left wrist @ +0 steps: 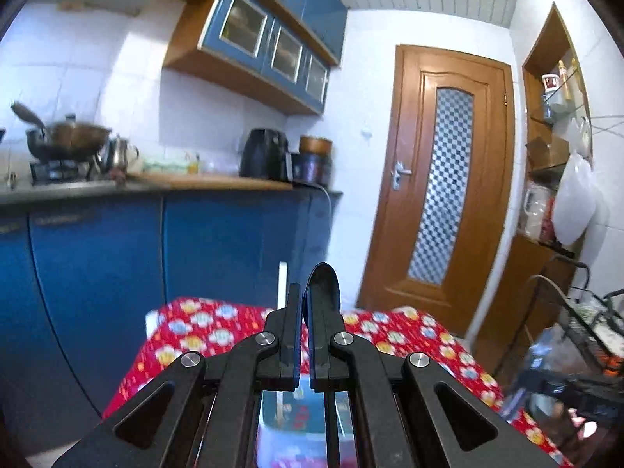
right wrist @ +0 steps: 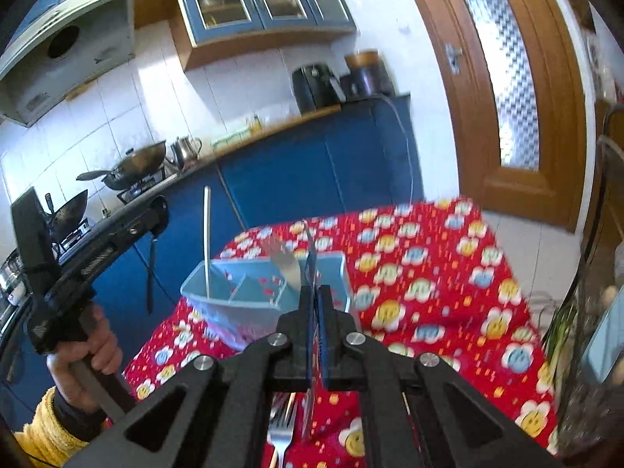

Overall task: Organize utensils
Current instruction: 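Lower the black spoon into the caddy with the left tool while the right tool inserts the knife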

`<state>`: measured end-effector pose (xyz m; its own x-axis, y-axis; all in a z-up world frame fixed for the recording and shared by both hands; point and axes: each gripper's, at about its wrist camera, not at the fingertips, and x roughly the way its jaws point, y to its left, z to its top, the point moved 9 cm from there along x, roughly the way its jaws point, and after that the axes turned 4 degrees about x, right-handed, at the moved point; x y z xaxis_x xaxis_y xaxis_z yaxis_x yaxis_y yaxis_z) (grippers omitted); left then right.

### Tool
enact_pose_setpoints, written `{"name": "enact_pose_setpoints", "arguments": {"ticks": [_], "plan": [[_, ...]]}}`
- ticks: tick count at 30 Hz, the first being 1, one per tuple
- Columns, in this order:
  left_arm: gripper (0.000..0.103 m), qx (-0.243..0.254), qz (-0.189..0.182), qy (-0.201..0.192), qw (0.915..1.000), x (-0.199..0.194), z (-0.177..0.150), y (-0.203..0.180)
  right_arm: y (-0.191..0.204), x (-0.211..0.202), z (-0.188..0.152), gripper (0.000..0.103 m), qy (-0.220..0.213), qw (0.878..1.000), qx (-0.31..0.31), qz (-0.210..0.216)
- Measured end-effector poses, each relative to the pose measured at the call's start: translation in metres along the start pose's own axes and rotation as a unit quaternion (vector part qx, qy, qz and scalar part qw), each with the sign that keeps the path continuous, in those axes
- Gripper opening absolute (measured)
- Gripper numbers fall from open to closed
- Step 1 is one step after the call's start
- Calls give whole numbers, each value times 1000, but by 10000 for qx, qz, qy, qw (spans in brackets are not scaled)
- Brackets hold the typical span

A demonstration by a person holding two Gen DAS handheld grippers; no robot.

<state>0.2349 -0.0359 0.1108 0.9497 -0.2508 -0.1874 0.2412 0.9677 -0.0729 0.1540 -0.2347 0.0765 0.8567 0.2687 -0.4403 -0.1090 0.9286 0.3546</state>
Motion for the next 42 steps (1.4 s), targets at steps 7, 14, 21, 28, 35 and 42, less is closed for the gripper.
{"name": "enact_pose_setpoints", "arguments": {"ticks": [7,14,21,28,35,42], "plan": [[2,85,351,-200,9991,27,-4,-5,3,-11,32,3,-377,9992,-143,-12],[2,83,594,-154,9981,45,-27,-2,5,-12,78,4,-790,9965,-268,-104],[2,24,633,-131,9979,51,-41,1,16,20,84,4,-687,9947,-692,-321],[2,79,724,25,9973,54,-57,-2,4,67,52,4,-45,9980,-526,-333],[8,-1,515,406,9978,60,-70,-4,7,86,27,4,315,9978,-537,-235],[31,124,98,672,9976,49,-64,-16,6,88,25,8,360,9990,-254,4]]}}
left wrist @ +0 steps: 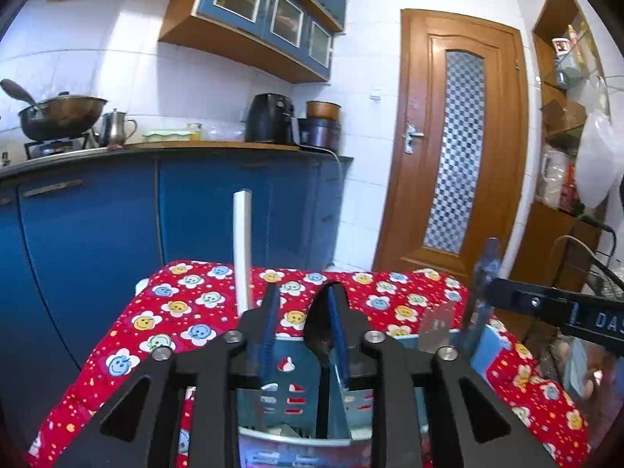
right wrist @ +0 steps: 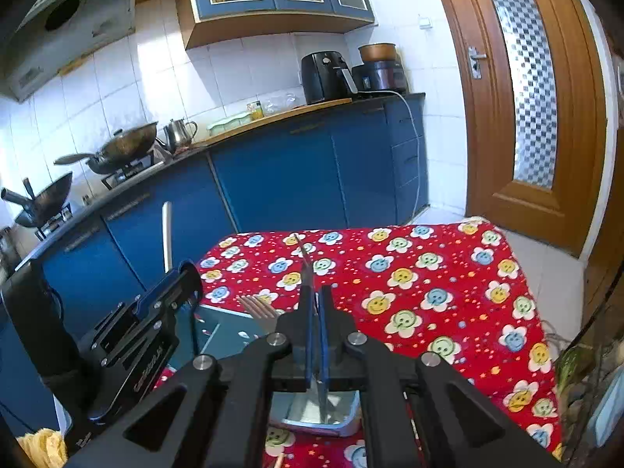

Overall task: Organize utensils
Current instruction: 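Lower the black spoon into the caddy with the left tool while the right tool inserts the knife, then withdraw both tools from the caddy back toward the remaining utensils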

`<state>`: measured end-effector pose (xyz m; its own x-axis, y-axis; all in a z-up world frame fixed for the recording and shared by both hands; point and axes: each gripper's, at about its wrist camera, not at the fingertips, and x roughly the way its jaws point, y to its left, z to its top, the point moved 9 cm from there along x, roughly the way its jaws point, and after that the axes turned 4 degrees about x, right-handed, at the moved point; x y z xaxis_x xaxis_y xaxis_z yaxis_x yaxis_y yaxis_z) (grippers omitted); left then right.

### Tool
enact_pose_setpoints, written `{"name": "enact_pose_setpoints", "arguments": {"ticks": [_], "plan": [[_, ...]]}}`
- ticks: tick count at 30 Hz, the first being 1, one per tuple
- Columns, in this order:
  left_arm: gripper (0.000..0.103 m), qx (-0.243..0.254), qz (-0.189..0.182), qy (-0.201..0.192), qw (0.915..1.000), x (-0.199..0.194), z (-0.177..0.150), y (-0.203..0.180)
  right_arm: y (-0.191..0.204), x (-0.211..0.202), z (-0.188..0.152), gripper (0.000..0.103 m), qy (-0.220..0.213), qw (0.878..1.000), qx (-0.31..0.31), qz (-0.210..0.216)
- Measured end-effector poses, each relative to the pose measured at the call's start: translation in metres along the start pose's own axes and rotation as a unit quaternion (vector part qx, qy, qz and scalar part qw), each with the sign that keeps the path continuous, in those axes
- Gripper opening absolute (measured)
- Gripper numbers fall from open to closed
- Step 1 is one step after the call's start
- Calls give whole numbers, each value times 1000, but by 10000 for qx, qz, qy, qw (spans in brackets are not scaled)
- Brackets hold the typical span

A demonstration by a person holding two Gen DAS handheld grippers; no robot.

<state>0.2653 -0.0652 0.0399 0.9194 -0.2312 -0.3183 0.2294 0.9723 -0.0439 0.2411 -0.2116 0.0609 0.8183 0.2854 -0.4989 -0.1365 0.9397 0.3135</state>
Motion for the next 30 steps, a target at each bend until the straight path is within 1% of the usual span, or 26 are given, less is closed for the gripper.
{"name": "enact_pose_setpoints", "arguments": {"ticks": [3,8,13,18,22,26,30], "plan": [[33,46,-52,15,10000,-8,5,3,1,-8,3,16,-127,9999,70,64],[34,138,-37,-14,9999,-25,16,13,1,-29,8,21,-337,9993,107,72],[36,117,20,49,9999,-37,23,27,-3,-45,3,22,-390,9991,178,64],[36,187,39,117,9997,-50,23,34,-8,-59,-9,23,-305,9992,245,-1],[36,170,31,346,9993,-64,14,35,-11,-69,-23,23,-207,9993,327,-11],[36,229,-109,586,9980,-77,2,28,-13,-76,-40,26,-64,9991,422,-36],[36,261,-175,816,9962,-87,-14,24,-16,-79,-57,26,132,9982,585,8]]}}
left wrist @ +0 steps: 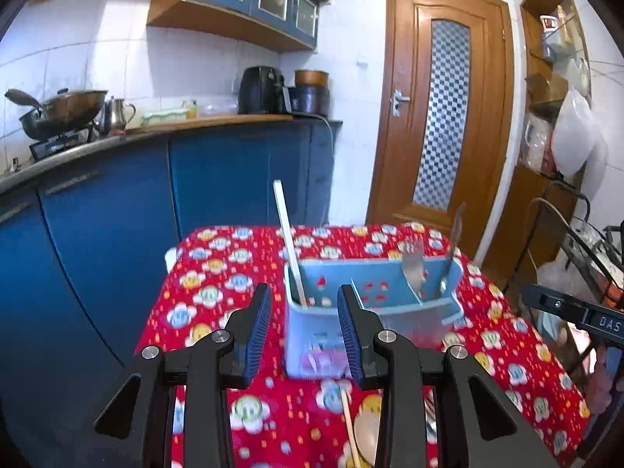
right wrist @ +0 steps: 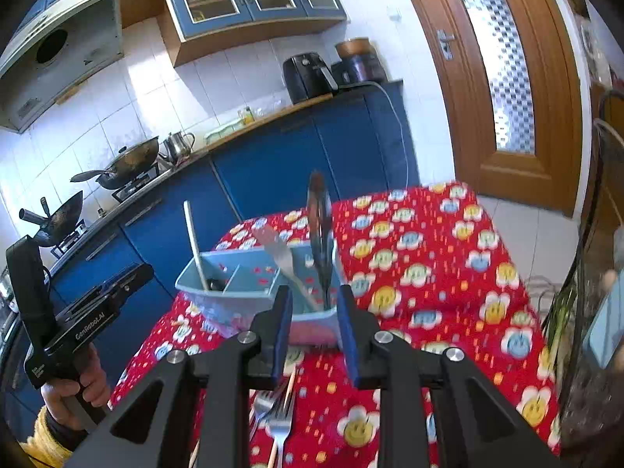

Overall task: Organize utensils
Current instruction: 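Withdraw both tools from the caddy back toward the remaining utensils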

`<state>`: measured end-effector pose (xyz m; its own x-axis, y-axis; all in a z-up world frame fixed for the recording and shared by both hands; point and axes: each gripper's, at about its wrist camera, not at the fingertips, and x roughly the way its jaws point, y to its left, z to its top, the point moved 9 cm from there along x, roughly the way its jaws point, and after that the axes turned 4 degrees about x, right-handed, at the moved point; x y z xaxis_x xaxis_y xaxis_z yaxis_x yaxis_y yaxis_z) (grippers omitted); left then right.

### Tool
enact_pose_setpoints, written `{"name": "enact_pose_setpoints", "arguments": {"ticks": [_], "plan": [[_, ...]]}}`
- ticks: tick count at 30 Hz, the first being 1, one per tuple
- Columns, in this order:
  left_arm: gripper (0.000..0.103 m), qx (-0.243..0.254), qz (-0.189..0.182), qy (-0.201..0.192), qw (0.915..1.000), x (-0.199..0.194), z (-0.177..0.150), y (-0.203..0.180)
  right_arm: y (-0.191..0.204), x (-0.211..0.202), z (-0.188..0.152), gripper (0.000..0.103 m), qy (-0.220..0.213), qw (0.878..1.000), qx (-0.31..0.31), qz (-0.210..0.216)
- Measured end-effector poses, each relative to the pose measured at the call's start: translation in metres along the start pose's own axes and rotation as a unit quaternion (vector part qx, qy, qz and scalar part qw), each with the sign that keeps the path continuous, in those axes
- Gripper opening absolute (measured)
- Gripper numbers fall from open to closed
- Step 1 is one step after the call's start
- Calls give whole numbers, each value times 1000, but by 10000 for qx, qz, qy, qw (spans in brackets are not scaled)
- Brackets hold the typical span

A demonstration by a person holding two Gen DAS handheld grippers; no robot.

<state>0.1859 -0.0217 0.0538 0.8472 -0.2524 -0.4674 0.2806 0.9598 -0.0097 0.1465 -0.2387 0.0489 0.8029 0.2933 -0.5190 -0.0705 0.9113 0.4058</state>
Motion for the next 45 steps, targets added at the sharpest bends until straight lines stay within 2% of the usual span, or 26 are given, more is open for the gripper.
{"name": "enact_pose_setpoints", "arguments": {"ticks": [6,10,20,28,36,41,42,43,45], "plan": [[36,-8,-114,427,9990,-7,-30,-6,-5,-8,-23,26,156,9998,-31,-91],[36,-34,-216,847,9962,-6,-51,-11,-7,-11,-36,26,292,9995,-5,-122],[36,128,-417,1474,9881,-7,-93,-25,-11,-17,-76,28,618,9980,-36,-139],[36,191,-602,2239,9726,4,-133,-35,-17,-18,-96,31,788,9968,53,-82],[36,423,-531,2598,9633,13,-148,-41,-23,-19,-102,32,803,9966,163,-23],[36,403,-672,2761,9579,21,-149,-45,-27,-19,-105,32,830,9963,213,-4],[34,366,-718,2809,9564,23,-148,-45,-28,-19,-105,32,831,9963,221,-8],[26,363,-728,2823,9559,24,-148,-46,-29,-19,-105,32,828,9963,231,-14],[17,370,-843,2916,9521,27,-146,-48,-31,-19,-106,33,829,9963,245,-13]]}}
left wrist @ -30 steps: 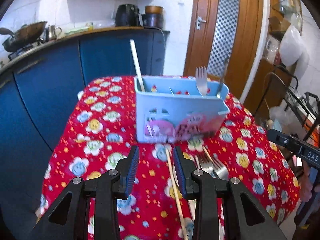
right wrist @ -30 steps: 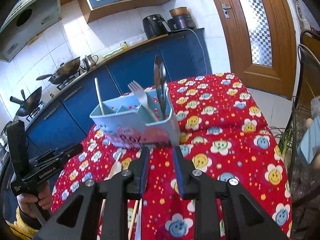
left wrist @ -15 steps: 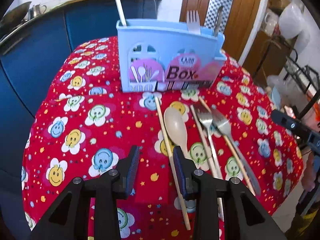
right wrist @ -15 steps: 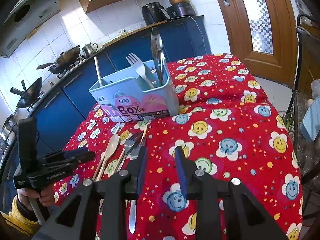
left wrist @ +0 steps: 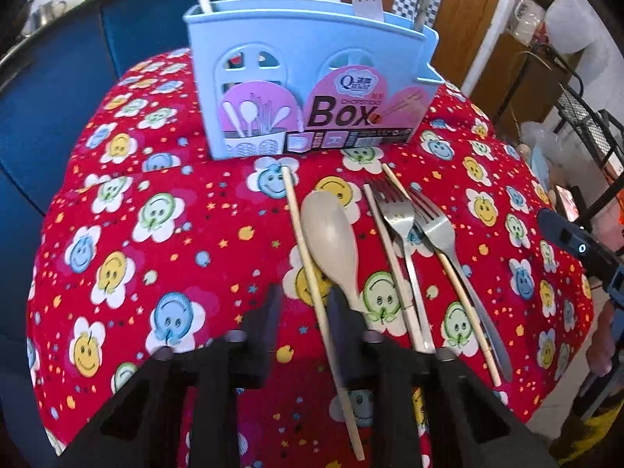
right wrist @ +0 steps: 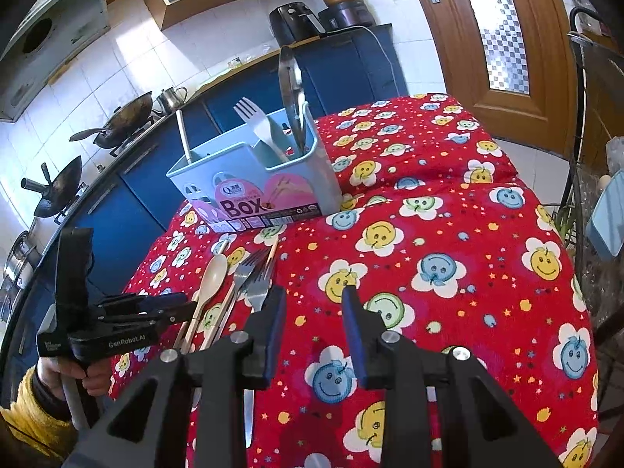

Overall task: Organize utensils
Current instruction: 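Withdraw both tools from the caddy back toward the remaining utensils, then grasp the wooden chopstick with the left tool while the right tool grasps a steel fork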

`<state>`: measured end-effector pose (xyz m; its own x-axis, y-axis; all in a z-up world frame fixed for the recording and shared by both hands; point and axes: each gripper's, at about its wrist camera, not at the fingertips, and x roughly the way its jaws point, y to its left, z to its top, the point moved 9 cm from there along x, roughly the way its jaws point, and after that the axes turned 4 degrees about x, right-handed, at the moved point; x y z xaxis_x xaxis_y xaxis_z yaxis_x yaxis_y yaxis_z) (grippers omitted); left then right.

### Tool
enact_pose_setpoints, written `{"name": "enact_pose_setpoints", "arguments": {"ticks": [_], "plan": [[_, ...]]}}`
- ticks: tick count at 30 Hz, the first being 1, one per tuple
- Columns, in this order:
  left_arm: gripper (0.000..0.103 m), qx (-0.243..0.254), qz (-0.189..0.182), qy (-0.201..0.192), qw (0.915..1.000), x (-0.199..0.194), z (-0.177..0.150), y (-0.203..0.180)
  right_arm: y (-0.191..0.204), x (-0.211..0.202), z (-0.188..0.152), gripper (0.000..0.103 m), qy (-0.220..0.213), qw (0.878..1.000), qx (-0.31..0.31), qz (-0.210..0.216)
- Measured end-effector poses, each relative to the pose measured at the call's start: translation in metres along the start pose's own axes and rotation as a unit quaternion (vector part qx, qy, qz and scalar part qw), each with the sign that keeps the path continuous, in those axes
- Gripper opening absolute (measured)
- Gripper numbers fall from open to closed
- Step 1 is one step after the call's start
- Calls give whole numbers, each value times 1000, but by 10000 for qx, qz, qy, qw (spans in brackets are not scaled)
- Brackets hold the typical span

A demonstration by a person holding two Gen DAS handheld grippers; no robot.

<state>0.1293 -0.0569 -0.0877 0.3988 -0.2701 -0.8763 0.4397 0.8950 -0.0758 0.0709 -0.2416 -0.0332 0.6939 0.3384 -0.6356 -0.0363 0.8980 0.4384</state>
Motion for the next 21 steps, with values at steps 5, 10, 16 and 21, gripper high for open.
{"name": "enact_pose_setpoints", "arguments": {"ticks": [5,10,16,21], "plan": [[17,114,-39,342,9993,8,10,2,-1,3,-2,34,61,10000,-11,-39],[17,208,41,674,9975,14,19,5,7,1,-2,34,82,9998,-155,-33],[14,-35,-67,408,9991,15,27,8,13,11,-2,34,267,9993,-242,-138],[5,-443,-265,143,9986,12,22,18,21,25,-6,34,623,9975,-276,-187]]}}
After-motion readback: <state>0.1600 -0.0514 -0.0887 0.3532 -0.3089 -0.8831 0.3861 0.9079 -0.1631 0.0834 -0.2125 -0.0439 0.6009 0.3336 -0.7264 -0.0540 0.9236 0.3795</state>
